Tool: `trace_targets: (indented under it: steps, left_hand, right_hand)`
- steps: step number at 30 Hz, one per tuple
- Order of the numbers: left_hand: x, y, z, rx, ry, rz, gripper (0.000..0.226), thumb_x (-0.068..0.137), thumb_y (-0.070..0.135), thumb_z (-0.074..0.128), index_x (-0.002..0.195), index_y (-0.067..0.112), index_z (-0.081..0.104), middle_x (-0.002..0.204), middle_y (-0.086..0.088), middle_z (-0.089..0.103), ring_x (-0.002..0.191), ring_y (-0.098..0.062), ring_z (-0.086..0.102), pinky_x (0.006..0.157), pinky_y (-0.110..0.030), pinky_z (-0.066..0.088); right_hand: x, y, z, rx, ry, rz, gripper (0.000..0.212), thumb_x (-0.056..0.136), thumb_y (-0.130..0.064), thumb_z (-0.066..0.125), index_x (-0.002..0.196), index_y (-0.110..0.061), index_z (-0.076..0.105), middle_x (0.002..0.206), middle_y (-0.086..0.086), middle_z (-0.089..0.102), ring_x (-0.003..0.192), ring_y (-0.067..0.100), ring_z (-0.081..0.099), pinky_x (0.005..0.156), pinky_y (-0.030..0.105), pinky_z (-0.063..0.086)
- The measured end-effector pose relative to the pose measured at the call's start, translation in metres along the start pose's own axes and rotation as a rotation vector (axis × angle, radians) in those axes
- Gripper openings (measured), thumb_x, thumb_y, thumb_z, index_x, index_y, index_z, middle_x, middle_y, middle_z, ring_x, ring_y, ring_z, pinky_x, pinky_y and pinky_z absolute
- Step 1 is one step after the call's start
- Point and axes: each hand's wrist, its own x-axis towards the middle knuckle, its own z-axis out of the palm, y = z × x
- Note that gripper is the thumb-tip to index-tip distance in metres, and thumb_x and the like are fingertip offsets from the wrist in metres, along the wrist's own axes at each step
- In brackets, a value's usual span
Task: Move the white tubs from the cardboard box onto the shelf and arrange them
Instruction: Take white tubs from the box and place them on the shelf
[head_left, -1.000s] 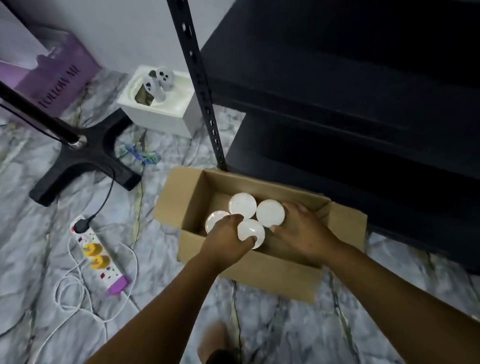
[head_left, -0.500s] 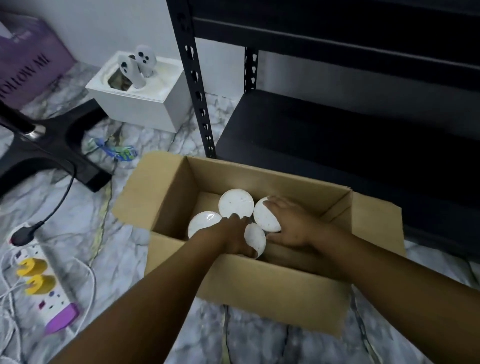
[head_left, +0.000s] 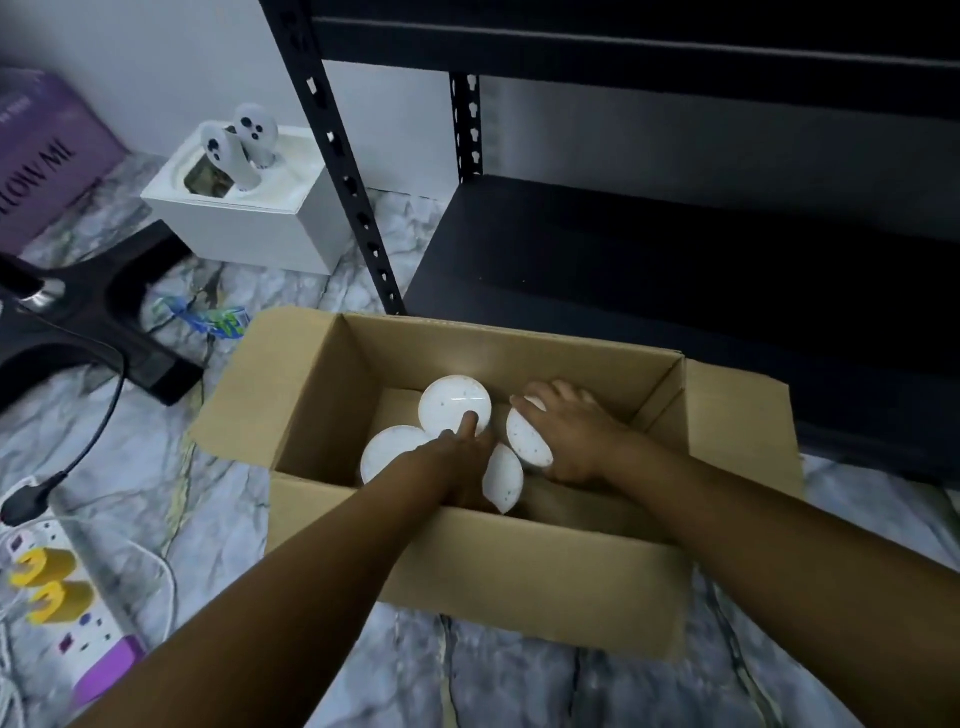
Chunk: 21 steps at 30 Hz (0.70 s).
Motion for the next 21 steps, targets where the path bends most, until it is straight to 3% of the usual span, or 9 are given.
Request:
trace_targets:
  steps: [3,8,13,16,21]
  left_hand:
    - [0.004,0.012,0.002,0.056,0.061,-0.021,0.104,0.076,0.046,0.073,0.151,0.014,0.008,0.155,-0.014,0.009,0.124,-0.042,0.046,0.097,-0.048,0.043]
    - [0.003,0.022,0.003,0.177,0.109,-0.035,0.099,0.082,0.045,0.065,0.150,0.006,0.005,0.155,-0.019,0.010,0.125,-0.040,0.048,0.099,-0.044,0.043]
    - [-0.004,0.020,-0.002,0.055,0.066,-0.034,0.096,0.075,0.047,0.071,0.146,0.010,0.018,0.149,-0.014,0.019,0.122,-0.042,0.047,0.096,-0.046,0.043]
    - [-0.013,0.015,-0.010,-0.034,0.129,-0.010,0.102,0.069,0.050,0.074,0.147,0.014,0.018,0.143,-0.010,0.028,0.121,-0.038,0.045,0.094,-0.045,0.044]
    - [-0.038,0.003,-0.029,-0.105,0.219,0.010,0.102,0.068,0.052,0.071,0.147,0.020,0.015,0.145,-0.001,0.024,0.126,-0.030,0.038,0.097,-0.040,0.043]
  right_hand:
    - [-0.003,0.002,0.000,0.025,0.000,0.015,0.091,0.080,-0.044,0.066,0.150,-0.024,0.011,0.155,0.005,0.009,0.140,0.026,0.012,0.112,0.042,0.023]
    - [-0.006,0.003,0.002,0.057,0.029,0.044,0.091,0.079,-0.043,0.067,0.149,-0.025,0.012,0.153,0.006,0.015,0.139,0.026,0.016,0.112,0.040,0.025]
    - [-0.015,0.003,-0.004,0.090,0.077,0.087,0.094,0.075,-0.054,0.065,0.148,-0.023,0.015,0.149,0.005,0.021,0.136,0.026,0.020,0.110,0.040,0.025]
    - [-0.024,0.006,-0.011,0.132,0.113,0.097,0.097,0.073,-0.052,0.068,0.148,-0.023,0.014,0.148,0.005,0.020,0.137,0.026,0.020,0.110,0.039,0.026]
    - [-0.035,0.006,-0.027,0.190,0.176,0.111,0.099,0.073,-0.058,0.067,0.149,-0.023,0.013,0.148,0.004,0.021,0.135,0.024,0.023,0.110,0.037,0.028]
